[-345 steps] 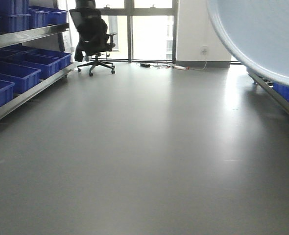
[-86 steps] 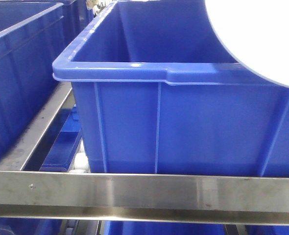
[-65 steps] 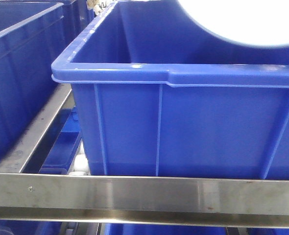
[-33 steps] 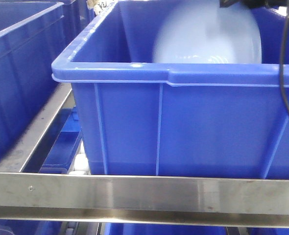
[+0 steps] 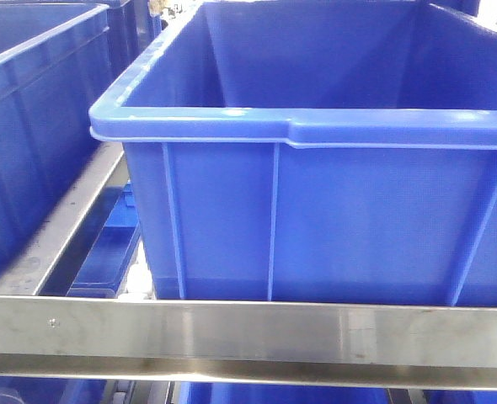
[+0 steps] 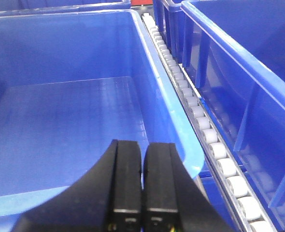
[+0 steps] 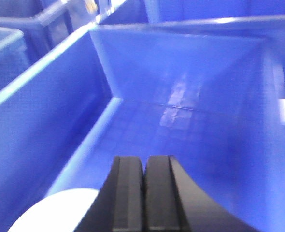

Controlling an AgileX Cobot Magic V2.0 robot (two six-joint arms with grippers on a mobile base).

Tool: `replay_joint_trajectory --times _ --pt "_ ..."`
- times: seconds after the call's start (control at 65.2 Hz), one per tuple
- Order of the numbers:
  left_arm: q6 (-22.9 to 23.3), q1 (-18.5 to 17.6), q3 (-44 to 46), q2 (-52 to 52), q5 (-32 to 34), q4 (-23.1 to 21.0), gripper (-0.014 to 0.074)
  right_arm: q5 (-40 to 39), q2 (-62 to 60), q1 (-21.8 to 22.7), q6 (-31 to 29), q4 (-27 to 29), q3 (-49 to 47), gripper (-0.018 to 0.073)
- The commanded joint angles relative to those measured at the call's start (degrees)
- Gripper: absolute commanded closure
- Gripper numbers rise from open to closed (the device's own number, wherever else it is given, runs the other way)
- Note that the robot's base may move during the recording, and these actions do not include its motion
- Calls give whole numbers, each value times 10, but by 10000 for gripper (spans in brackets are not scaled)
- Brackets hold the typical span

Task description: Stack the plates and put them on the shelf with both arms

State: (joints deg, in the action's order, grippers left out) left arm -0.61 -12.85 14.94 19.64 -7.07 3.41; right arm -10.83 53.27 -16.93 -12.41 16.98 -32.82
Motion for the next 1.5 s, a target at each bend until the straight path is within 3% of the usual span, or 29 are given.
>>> replay_joint_trajectory --times 0.0,0.261,0.552,0.782,0.905,1.12,1.273,1.488 --pt "6 0 17 7 53 0 514 -34 -63 1 -7 -9 19 510" --pt "6 0 17 7 53 0 514 35 -255 1 -7 -9 90 510" --pt "6 0 17 7 53 0 514 54 -308 2 -7 -9 103 510" --pt "6 0 17 7 53 0 514 61 -396 128 -7 -9 187 510" --pt "6 0 17 7 53 0 514 77 -442 163 -7 -9 231 510" --pt "6 0 17 7 53 0 514 79 -454 165 -6 -9 287 510" --pt "6 0 17 7 53 0 514 10 -470 158 24 -21 347 510" --pt "6 0 17 7 53 0 514 98 -550 160 44 -70 345 510"
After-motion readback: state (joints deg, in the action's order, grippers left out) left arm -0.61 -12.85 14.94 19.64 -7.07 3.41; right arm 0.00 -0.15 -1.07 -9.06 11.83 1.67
